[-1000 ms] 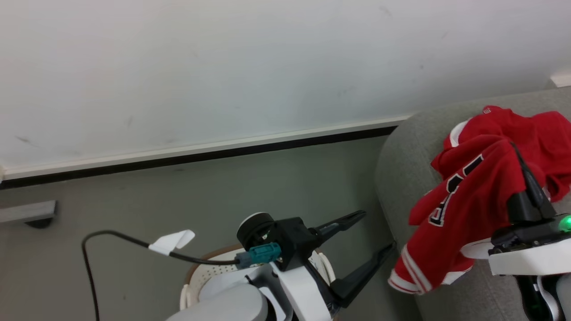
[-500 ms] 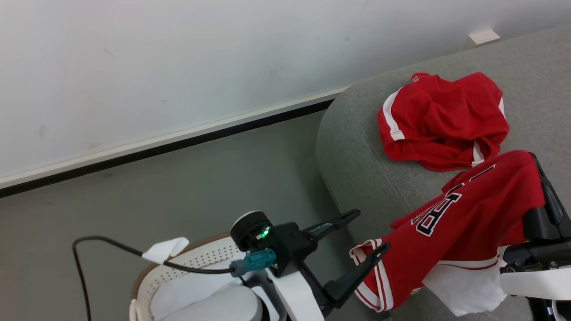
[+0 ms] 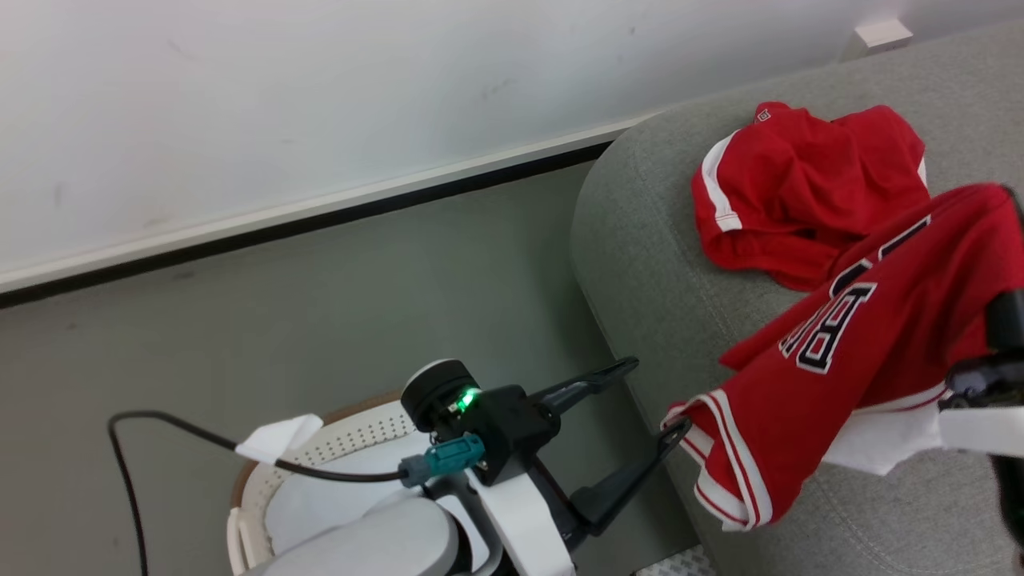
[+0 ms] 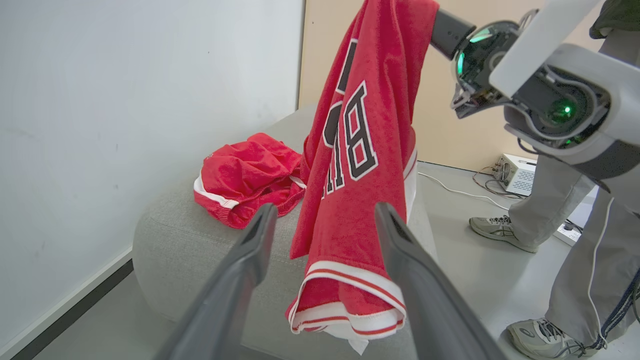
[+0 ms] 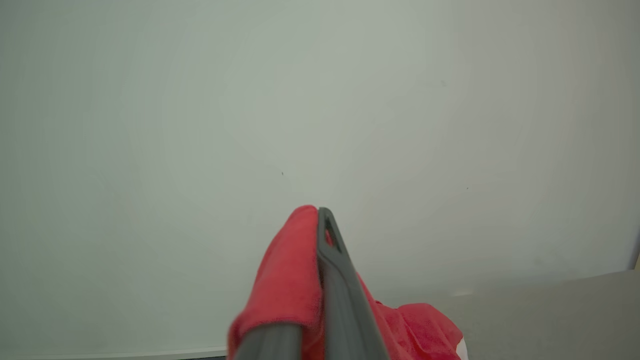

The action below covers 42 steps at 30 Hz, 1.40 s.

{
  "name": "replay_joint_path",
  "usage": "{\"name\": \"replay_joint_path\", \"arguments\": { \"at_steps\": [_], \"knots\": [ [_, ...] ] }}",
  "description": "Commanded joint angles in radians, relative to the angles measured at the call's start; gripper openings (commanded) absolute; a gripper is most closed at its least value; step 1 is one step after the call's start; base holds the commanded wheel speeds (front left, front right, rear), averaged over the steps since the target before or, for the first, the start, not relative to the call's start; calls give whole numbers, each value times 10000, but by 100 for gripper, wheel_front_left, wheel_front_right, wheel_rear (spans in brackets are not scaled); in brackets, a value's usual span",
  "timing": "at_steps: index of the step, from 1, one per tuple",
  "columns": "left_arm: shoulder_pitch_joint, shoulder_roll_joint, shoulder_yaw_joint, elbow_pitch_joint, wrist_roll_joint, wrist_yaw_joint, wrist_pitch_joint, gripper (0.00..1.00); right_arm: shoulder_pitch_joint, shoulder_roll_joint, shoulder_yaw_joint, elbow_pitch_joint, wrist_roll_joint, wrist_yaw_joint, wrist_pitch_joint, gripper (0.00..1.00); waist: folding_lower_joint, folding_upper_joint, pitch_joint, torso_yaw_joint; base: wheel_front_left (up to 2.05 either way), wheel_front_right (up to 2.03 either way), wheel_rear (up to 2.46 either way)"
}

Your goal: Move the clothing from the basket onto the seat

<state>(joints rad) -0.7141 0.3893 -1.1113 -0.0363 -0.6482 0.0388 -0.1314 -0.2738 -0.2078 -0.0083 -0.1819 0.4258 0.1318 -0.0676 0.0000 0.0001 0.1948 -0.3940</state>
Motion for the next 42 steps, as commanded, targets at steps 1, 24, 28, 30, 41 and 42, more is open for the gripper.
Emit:
{"name": "replay_joint_path", "arguments": {
  "at_steps": [1,24,28,30,41,42],
  "knots": [
    [-103,120,12,-66,66,-28,50,100,-361,-148,-123,47,68,-23,71,0,0,-1,267,163,0,0,0],
    [-1325,2992,1251,-2745,400,-46,620,100,-6058,-2571,-4684,1980,-1157,-23,2917,0,0,-1,4898,1320,0,0,0],
    [-1458,3082,1360,-2902,420,-75,592,100,-5463,-2170,-4761,3216,-1667,-23,2813,0,0,-1,5331,1484,0,0,0],
    [-1487,3078,1341,-2923,478,-97,546,100,-5190,-1957,-4809,3939,-1827,-23,2719,0,0,-1,5461,1565,0,0,0],
    [-1210,2691,1043,-2378,415,-179,199,100,-4244,-1844,-4490,6668,-2487,-23,2851,100,0,-1,5079,1846,0,0,0],
    [-1198,2652,1036,-2318,374,-173,177,100,-4219,-1907,-4360,6785,-2426,-23,2800,100,0,-1,4965,1843,0,0,0]
  ]
}}
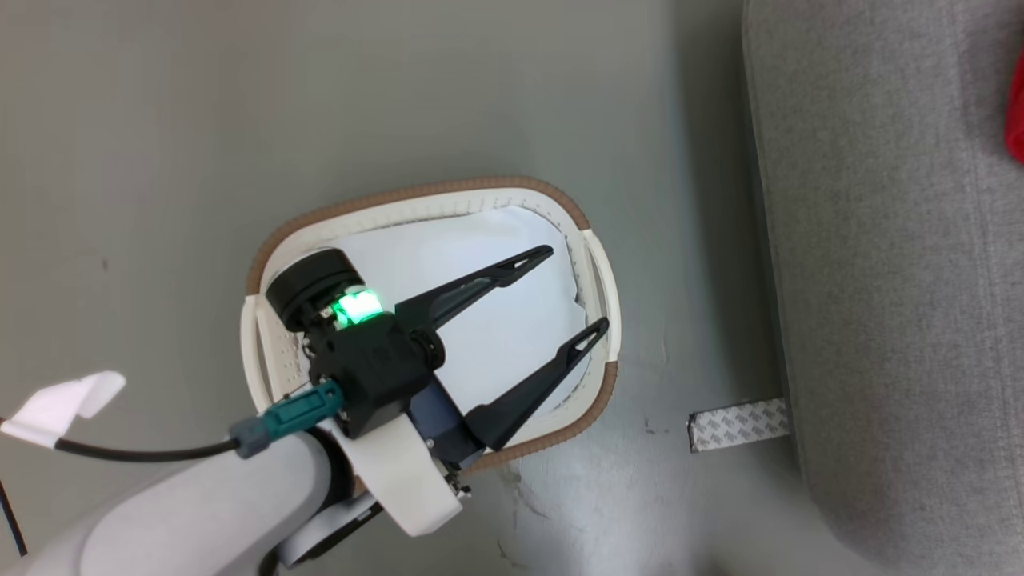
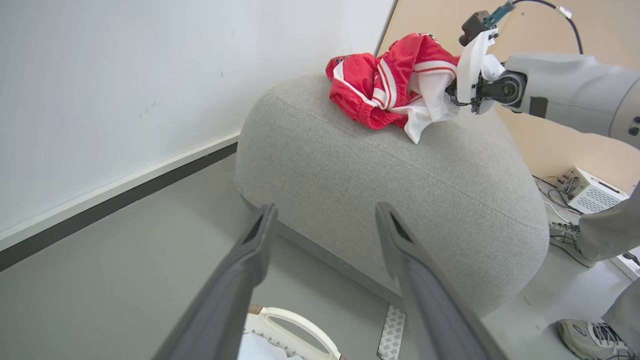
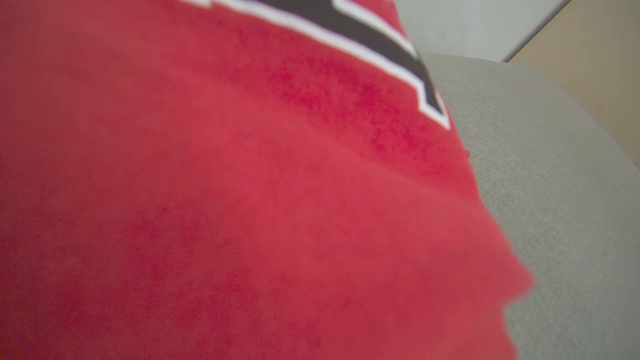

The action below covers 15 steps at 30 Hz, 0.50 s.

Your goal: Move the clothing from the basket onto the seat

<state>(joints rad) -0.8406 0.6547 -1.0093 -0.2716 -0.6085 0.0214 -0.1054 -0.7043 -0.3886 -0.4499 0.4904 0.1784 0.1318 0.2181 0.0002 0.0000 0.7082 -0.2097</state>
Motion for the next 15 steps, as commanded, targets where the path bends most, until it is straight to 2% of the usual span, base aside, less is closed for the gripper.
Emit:
{"name": "replay_joint_path", "arguments": {
  "at_steps": [1,8,15],
  "knots": [
    [88,-37,20,95,-61,11,-130,100,111,-187,183,153,89,-23,-89,100,-2,0,-292,-12,0,0,0],
    [384,-315,-28,631,-309,105,-383,100,344,-1070,1419,519,649,-23,768,100,-2,0,-1334,-112,0,0,0],
    [927,-707,2,1381,-785,336,-774,100,1196,-2388,2732,-57,2362,-23,2380,100,-2,0,-3018,-149,0,0,0]
  ]
}}
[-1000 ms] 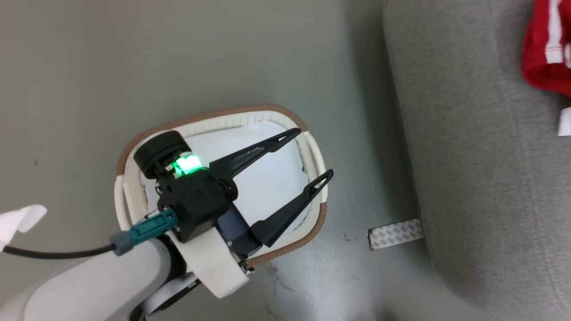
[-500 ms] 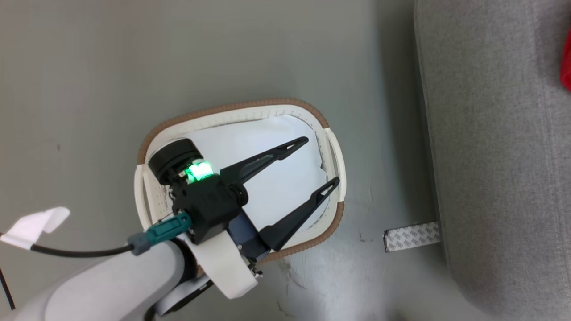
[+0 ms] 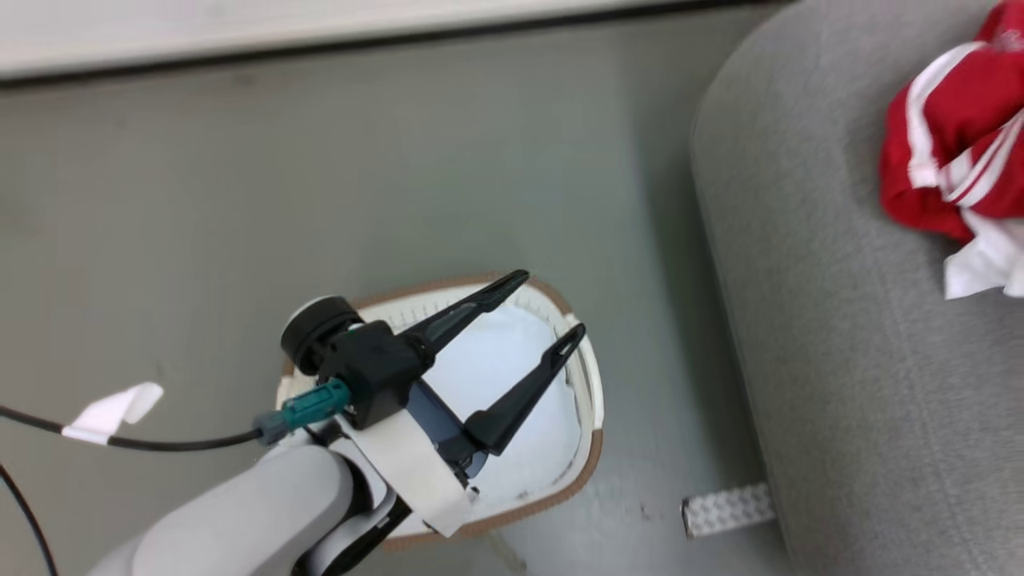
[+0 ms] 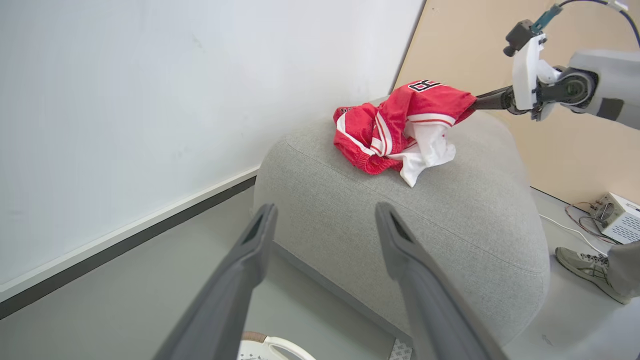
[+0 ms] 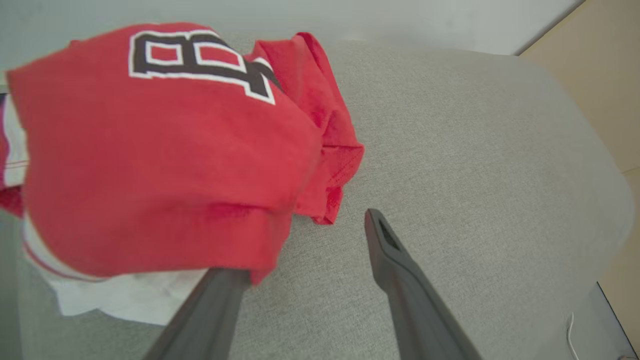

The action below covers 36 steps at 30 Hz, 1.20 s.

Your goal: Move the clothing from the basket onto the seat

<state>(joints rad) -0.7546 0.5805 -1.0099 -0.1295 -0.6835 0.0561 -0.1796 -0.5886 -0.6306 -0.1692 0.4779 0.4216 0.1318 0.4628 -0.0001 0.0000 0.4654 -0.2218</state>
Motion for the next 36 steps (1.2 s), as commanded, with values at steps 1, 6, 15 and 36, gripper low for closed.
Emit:
{"name": "replay_joint_path", "arguments": {
  "at_steps": [1,6,15,36],
  "knots": [
    [135,-15,51,52,-82,39,-84,100,209,-127,23,-99,179,-23,105,100,1,0,-822,-10,0,0,0],
    [484,-232,226,392,-436,287,-298,100,1218,-1196,429,-1251,1187,-23,673,100,1,0,-1863,230,0,0,0],
    [1218,-364,929,957,-1112,848,-649,100,1833,-1457,482,-3642,1929,-23,-97,100,1,0,-3391,954,0,0,0],
    [4905,-485,4787,1354,-1396,1691,-845,100,4217,4158,1341,-5709,-529,-23,-3630,100,1,0,-4535,2344,0,0,0]
  ]
}}
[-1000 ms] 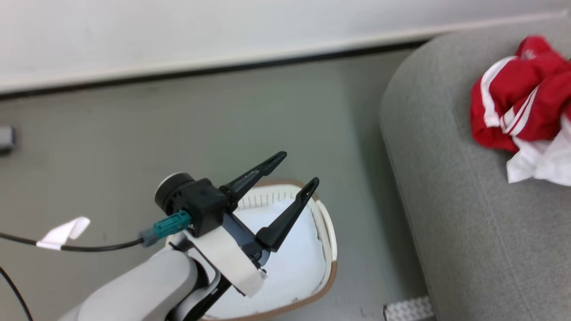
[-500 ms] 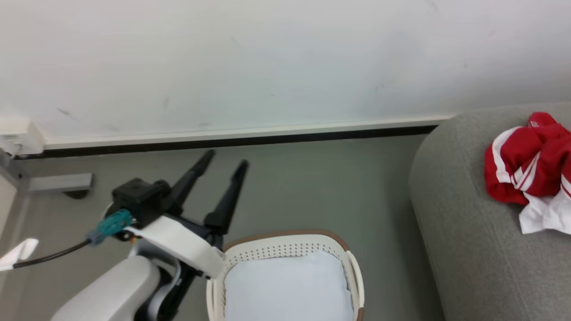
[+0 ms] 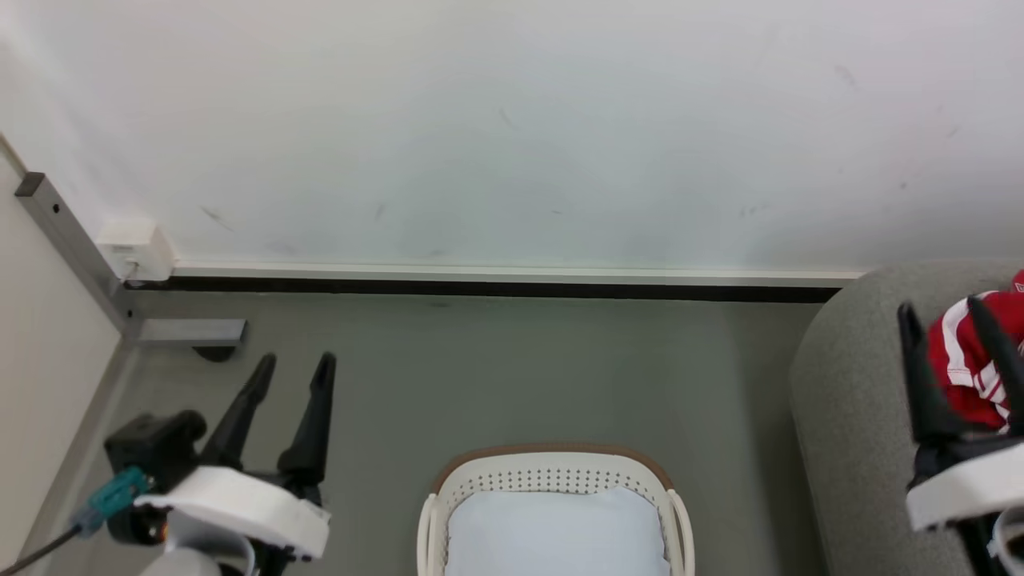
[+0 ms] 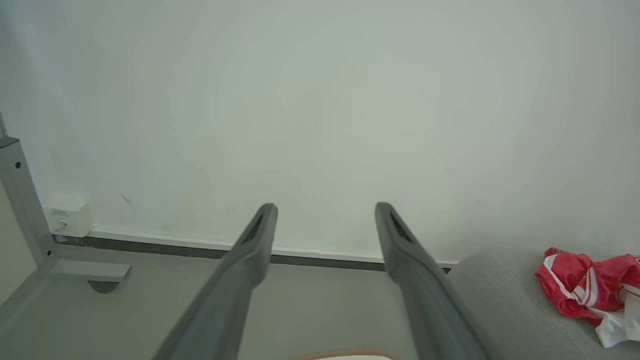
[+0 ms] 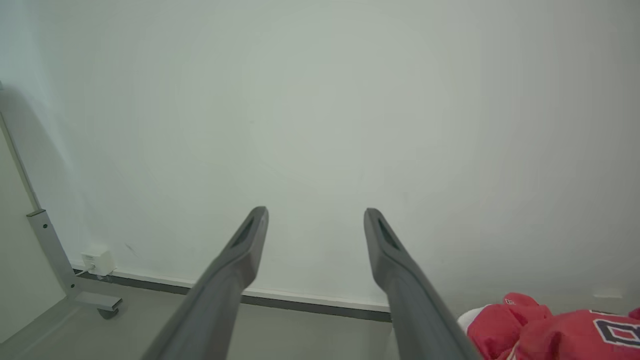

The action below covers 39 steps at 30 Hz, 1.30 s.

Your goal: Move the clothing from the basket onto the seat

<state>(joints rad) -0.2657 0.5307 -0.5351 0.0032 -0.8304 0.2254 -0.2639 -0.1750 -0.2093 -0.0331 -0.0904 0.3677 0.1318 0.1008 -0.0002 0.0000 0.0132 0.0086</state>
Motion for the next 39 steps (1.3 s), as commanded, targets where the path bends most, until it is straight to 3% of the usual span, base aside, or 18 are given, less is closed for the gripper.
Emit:
{"name": "replay_joint_path", "arguments": {
  "at_steps": [1,4,8,14,21,39],
  "knots": [
    [232,-32,264,64,251,-50,-3,100,346,215,-26,-58,-92,-23,-251,100,2,0,-9,83,0,0,0],
    [967,-547,893,94,543,-474,-2,100,1073,827,38,70,-118,-23,-874,100,2,0,-13,202,0,0,0],
    [1732,-1067,1684,446,1133,-1115,-3,100,1755,1173,250,586,14,-23,-1788,100,2,0,-40,271,0,0,0],
    [2413,-1757,2346,1307,2226,-1886,-5,100,2287,1326,835,1605,252,-23,-2979,100,2,0,-136,283,0,0,0],
    [2638,-2552,3243,1823,3075,-2576,-4,100,1909,1447,1315,2295,387,-23,-3395,100,2,0,-118,177,0,0,0],
    [2509,-3380,4205,2264,4214,-3306,-6,100,1600,1376,1498,2420,406,-23,-3584,100,2,0,-195,193,0,0,0]
  ]
}}
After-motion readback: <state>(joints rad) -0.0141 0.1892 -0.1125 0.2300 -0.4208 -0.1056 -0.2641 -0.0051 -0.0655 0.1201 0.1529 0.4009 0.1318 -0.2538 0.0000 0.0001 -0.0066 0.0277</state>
